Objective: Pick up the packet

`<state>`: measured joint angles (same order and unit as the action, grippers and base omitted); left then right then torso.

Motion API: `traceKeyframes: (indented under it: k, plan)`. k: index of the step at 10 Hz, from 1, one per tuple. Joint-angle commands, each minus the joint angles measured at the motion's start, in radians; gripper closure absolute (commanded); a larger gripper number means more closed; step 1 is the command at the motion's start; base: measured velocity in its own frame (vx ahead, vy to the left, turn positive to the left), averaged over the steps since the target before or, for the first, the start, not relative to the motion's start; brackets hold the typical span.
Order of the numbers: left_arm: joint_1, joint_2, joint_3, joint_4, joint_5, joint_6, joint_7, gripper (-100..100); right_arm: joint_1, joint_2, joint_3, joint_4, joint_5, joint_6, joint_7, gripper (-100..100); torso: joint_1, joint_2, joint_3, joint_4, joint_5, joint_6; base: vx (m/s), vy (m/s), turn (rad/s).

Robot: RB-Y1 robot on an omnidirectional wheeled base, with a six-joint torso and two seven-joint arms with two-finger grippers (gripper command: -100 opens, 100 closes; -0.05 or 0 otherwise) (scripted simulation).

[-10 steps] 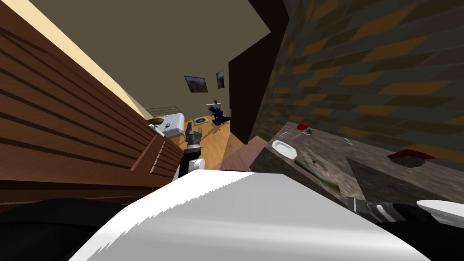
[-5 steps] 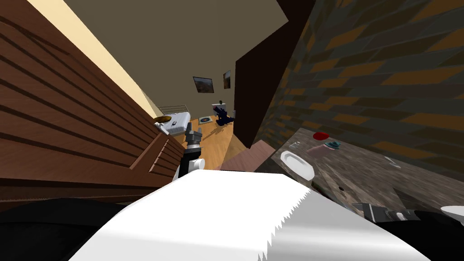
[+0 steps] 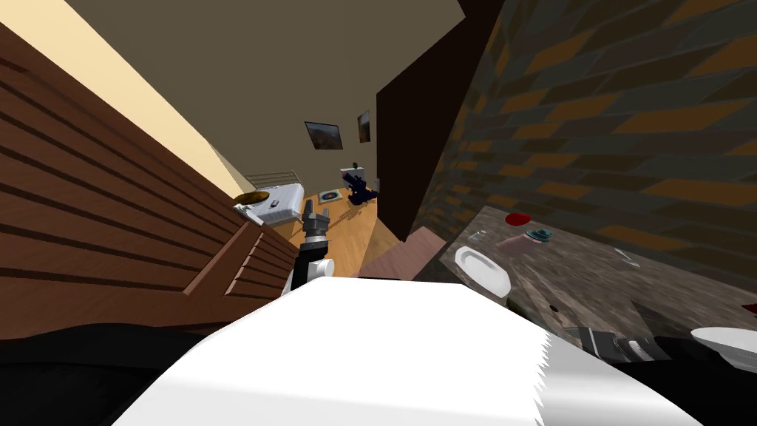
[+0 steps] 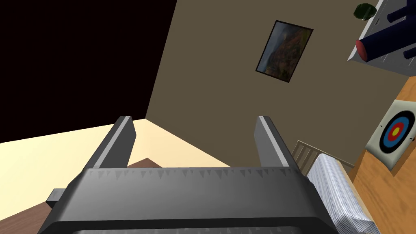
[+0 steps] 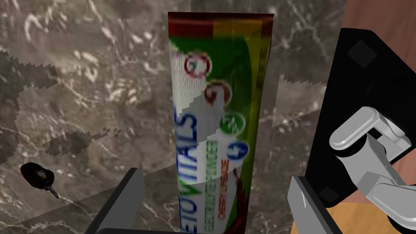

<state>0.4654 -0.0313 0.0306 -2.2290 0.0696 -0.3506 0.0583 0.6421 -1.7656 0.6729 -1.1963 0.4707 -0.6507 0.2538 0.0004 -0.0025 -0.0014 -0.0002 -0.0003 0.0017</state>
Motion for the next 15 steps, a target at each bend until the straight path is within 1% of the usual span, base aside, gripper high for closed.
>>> traceKeyframes:
  k: [1,7,8,9,13,14,15]
  plan:
    - [0.000,0.000,0.000,0.000,0.000,0.000,0.000,0,-0.010,-0.004,0.002,-0.035,0.033,0.026,-0.016,-100,0.000,0.000,0.000,0.000,0.000,0.000,0.073,-0.037,-0.177]
    - [0.000,0.000,0.000,0.000,0.000,0.000,0.000,0,-0.047,-0.019,0.008,-0.172,0.160,0.124,-0.073,-100,-0.001,0.000,0.000,0.000,0.000,0.000,0.080,-0.036,-0.176]
    - [0.000,0.000,0.000,0.000,0.000,0.000,0.000,0,-0.041,-0.017,0.007,-0.157,0.144,0.112,-0.064,-100,0.000,-0.001,0.000,0.000,0.000,0.000,0.039,-0.011,-0.029]
    - [0.000,0.000,0.000,0.000,0.000,0.000,0.000,0,-0.040,-0.018,0.007,-0.160,0.144,0.116,-0.064,100,0.001,0.001,0.001,0.000,0.000,-0.001,0.006,-0.002,0.006]
    - [0.000,0.000,0.000,0.000,0.000,0.000,0.000,0,-0.040,-0.018,0.007,-0.159,0.144,0.115,-0.064,100,0.001,0.004,0.002,0.001,-0.001,-0.001,0.000,0.000,0.000]
    - [0.000,0.000,0.000,0.000,0.000,0.000,0.000,0,-0.040,-0.018,0.007,-0.159,0.144,0.115,-0.064,0,0.001,0.004,0.002,0.001,-0.001,-0.001,0.000,0.000,0.000]
    - [0.000,0.000,0.000,0.000,0.000,0.000,0.000,0,-0.035,-0.014,0.006,-0.127,0.118,0.091,-0.054,100,0.001,0.004,0.002,0.001,0.000,-0.001,-0.066,0.031,0.253]
